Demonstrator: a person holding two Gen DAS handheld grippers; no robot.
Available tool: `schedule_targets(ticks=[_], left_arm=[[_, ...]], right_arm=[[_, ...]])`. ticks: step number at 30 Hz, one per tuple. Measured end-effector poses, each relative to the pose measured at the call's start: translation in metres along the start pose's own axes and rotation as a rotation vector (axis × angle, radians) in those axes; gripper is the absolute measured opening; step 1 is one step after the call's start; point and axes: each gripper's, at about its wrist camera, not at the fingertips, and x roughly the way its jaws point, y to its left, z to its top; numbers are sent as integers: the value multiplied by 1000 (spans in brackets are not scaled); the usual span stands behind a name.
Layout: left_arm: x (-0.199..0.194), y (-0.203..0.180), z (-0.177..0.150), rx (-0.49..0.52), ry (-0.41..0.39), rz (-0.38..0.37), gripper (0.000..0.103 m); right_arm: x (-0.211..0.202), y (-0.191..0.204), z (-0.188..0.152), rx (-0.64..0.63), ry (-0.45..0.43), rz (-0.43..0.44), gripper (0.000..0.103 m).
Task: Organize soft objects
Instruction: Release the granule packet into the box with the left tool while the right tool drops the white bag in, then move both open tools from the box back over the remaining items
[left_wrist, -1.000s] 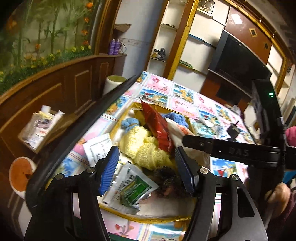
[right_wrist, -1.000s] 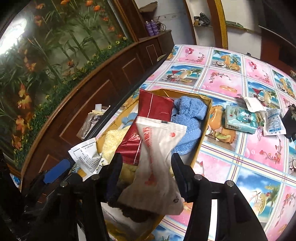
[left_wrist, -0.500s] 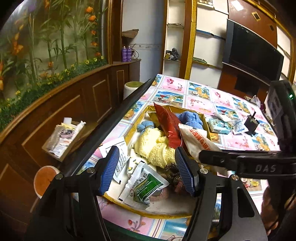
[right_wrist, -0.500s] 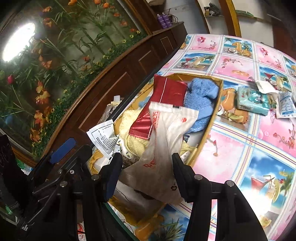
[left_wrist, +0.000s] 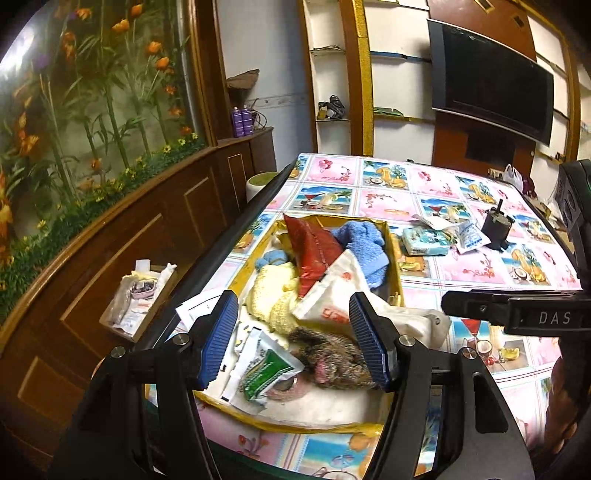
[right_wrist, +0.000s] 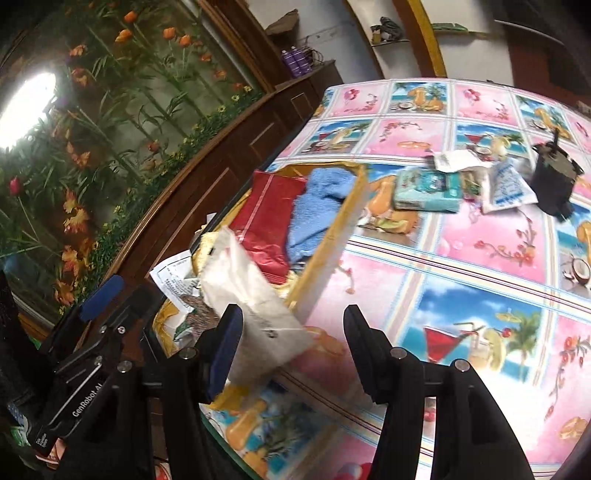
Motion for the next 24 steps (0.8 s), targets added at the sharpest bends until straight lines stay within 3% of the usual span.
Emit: schedule_targets(ticks=[6, 10, 15, 16, 21, 24], left_arm=[[3, -21, 4, 49, 9, -7, 63], [7, -32, 12, 64, 33, -72, 63], [28, -47, 40, 9, 157, -368, 63], [33, -55, 46, 16, 172, -396, 63], [65, -114, 69, 177, 180, -402, 63], [100, -138, 83, 189, 238, -422, 63]], right_arm=[[-17, -34, -3, 62, -26, -23, 57], [-28, -60, -5, 99, -48, -41, 57], [-49, -100, -2, 175, -103, -90, 57], [-54, -108, -1, 192, -118, -106, 57], [-75, -151, 5, 271, -187, -204, 57], [-81, -173, 6, 307, -213, -242, 57]])
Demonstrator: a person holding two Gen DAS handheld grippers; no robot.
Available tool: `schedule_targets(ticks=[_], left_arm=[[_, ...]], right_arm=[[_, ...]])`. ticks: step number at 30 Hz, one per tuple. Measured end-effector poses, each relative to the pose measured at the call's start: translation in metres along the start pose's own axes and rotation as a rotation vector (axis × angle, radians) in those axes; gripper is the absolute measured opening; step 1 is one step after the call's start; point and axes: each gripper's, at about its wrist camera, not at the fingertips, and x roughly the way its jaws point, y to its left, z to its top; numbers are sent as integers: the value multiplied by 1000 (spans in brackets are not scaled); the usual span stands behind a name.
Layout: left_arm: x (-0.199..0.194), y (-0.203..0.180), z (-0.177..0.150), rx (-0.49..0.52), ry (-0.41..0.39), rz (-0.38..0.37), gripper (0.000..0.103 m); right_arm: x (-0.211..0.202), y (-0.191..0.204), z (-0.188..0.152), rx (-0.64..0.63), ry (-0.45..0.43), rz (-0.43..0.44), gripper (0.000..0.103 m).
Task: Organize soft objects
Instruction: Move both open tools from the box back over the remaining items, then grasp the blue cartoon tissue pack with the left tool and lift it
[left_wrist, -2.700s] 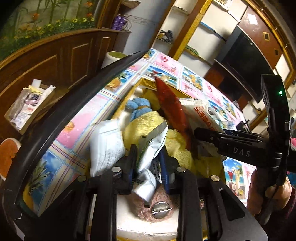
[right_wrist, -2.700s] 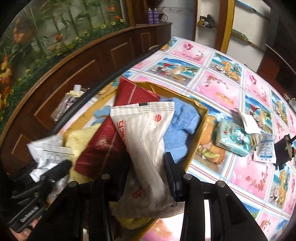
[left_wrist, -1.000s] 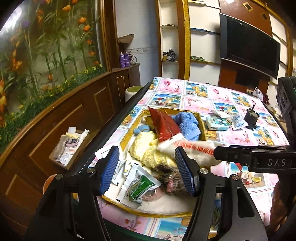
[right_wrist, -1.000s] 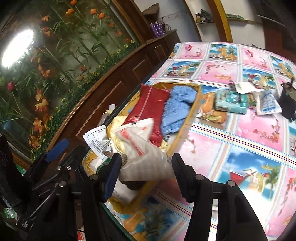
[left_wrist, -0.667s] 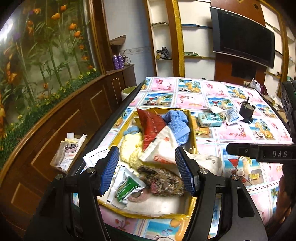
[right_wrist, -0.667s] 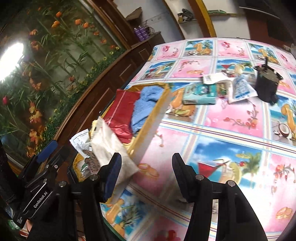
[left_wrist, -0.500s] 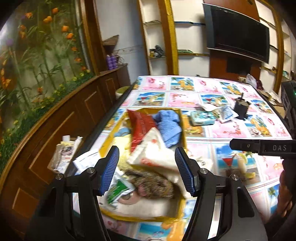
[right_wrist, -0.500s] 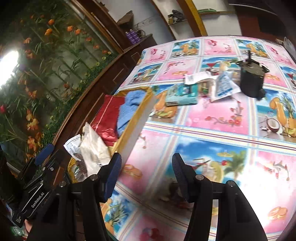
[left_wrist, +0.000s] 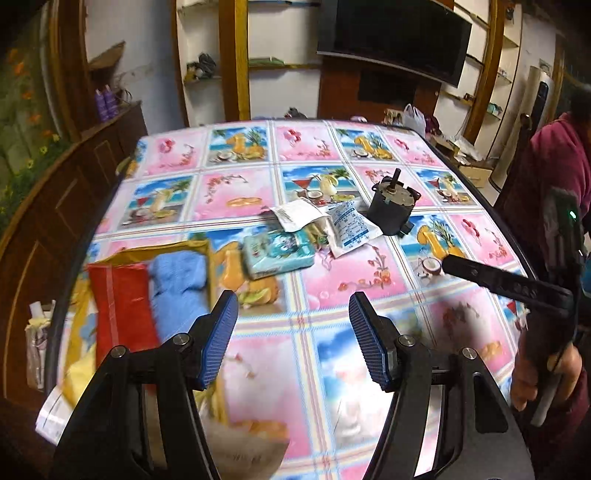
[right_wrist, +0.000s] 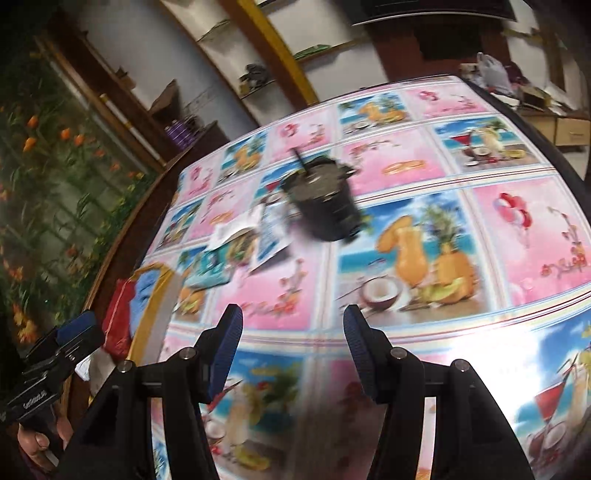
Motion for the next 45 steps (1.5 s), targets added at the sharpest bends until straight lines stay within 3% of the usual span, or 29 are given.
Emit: schedule_targets(ticks=[6, 11, 17, 22, 29, 31, 33, 35, 40, 45], left_arm=[[72, 17, 36, -133, 73, 10, 63], [116, 28, 55, -201, 129, 46, 63], [157, 29, 63, -203, 205, 123, 64], [147, 15, 53, -114, 258, 115, 64], [126, -20, 21, -6, 353, 29, 64], [119, -27, 13, -12, 405, -12, 64], [110, -27, 9, -66, 437, -110, 64], [95, -28, 6, -107, 432, -196, 64], [58, -24, 0, -164, 323, -223, 64], [45, -18, -8, -194, 266, -243, 64]], right_arm=[[6, -36, 1, 61, -27, 23, 57], [16, -47, 1, 121, 12, 40, 57], [20, -38, -2, 94, 35, 48, 57], [21, -41, -4, 100, 41, 35, 57], [22, -40, -7, 85, 40, 0, 57], [20, -40, -7, 78, 30, -22, 57], [19, -41, -8, 85, 31, -17, 57], [19, -42, -9, 89, 28, -17, 57], [13, -45, -9, 106, 5, -23, 57], [2, -53, -7, 149, -39, -27, 57]])
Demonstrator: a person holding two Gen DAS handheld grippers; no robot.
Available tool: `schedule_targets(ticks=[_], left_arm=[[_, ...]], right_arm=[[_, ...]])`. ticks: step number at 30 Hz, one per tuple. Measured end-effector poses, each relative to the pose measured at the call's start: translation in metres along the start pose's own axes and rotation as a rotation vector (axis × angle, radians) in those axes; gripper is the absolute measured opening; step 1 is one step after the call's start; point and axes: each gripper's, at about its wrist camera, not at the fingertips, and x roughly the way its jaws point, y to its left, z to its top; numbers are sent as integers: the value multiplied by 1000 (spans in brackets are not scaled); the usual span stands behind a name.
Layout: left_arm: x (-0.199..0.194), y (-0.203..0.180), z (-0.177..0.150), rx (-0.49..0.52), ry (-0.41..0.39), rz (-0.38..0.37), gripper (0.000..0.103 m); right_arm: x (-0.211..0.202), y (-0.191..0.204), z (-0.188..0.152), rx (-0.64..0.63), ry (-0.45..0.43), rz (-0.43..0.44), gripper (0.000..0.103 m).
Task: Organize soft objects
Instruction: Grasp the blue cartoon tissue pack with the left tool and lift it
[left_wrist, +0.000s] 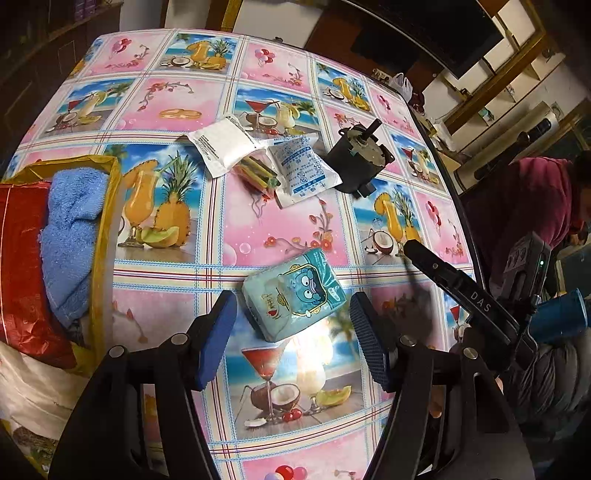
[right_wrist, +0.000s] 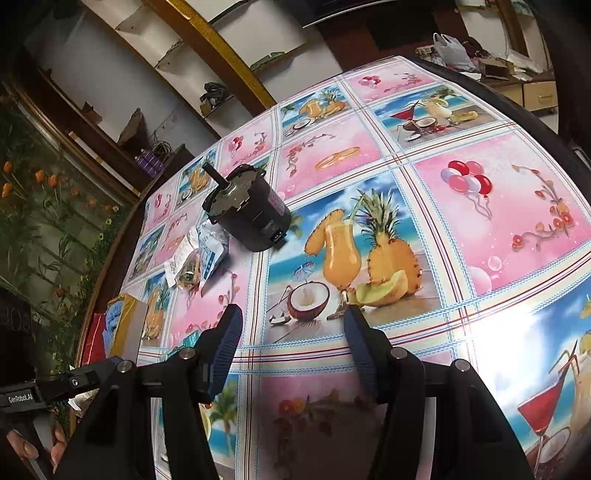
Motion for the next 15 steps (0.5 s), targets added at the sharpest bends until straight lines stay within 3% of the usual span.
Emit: schedule_targets(ticks=[7, 12, 13, 15], left_arm=[[23, -14, -3, 131, -2, 60, 64], [65, -27, -4, 252, 42, 240, 65], [67, -25, -6, 239, 34, 230, 70], [68, -25, -9, 226, 51, 219, 71]], right_arm=[[0, -3, 0, 7, -11, -15, 57], [-3, -6, 3, 9, -44, -50, 57], [-3, -8, 4, 17, -47, -53, 57], [-2, -12, 5, 36, -47, -60, 57]])
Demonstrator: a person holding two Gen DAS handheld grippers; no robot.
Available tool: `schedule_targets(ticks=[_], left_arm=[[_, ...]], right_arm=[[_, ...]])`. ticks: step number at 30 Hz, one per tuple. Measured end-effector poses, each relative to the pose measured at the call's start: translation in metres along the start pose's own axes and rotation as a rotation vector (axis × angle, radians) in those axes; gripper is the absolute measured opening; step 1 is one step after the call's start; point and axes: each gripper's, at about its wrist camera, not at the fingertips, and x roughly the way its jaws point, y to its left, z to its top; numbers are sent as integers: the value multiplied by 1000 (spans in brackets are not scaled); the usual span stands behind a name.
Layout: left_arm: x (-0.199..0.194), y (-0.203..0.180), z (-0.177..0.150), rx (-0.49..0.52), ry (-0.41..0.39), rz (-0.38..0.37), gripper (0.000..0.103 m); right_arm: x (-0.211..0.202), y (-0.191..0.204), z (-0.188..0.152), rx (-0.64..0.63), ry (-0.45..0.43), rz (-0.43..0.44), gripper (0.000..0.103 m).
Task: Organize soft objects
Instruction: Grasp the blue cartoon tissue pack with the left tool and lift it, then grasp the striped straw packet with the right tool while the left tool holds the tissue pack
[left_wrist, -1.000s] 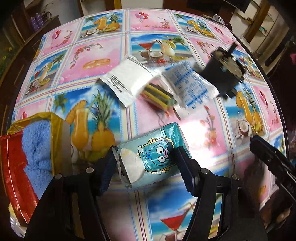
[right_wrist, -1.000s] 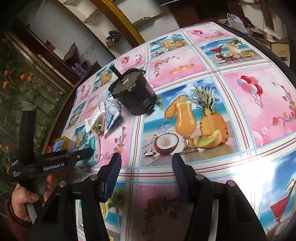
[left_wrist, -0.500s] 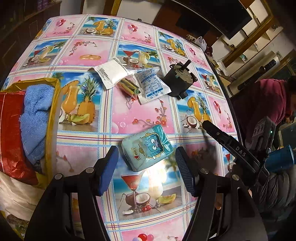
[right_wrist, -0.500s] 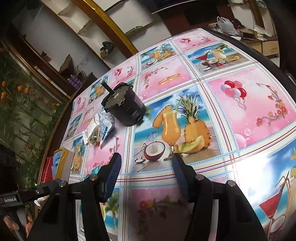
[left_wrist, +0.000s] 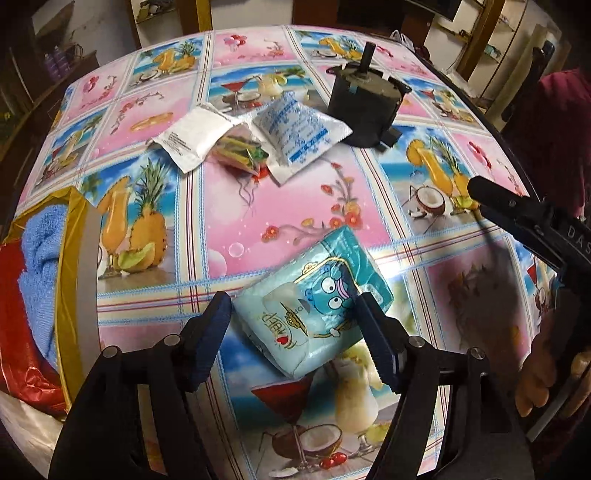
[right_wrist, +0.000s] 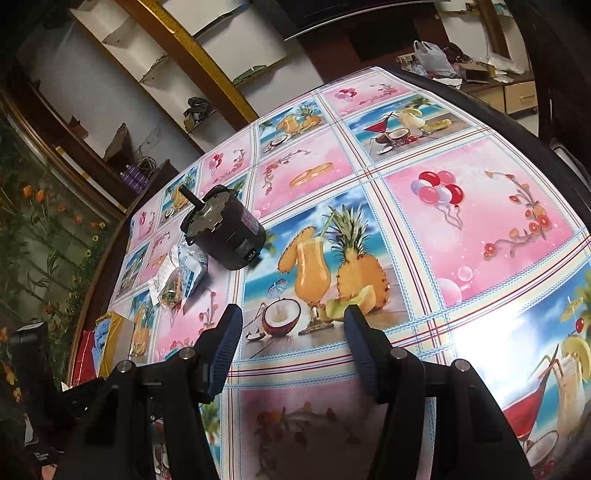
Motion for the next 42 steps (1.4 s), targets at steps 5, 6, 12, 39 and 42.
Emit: schedule_targets(ticks=[5, 6, 12, 39, 42], left_arm=[[-8, -10, -13, 93, -5, 30, 38], [-12, -7, -15, 74, -9, 4, 29], [-32, 6, -34, -35, -47, -96, 21], [-110, 59, -130, -193, -230, -289, 21], [-108, 57, -130, -192, -225, -296, 21]], right_arm=[[1, -8, 4, 32, 6, 2, 57], [1, -8, 3, 31, 9, 3, 57], [5, 2, -1, -29, 14, -25, 57], [144, 206, -11, -721, 228, -181, 18], [133, 197, -13, -682, 246, -155, 16]])
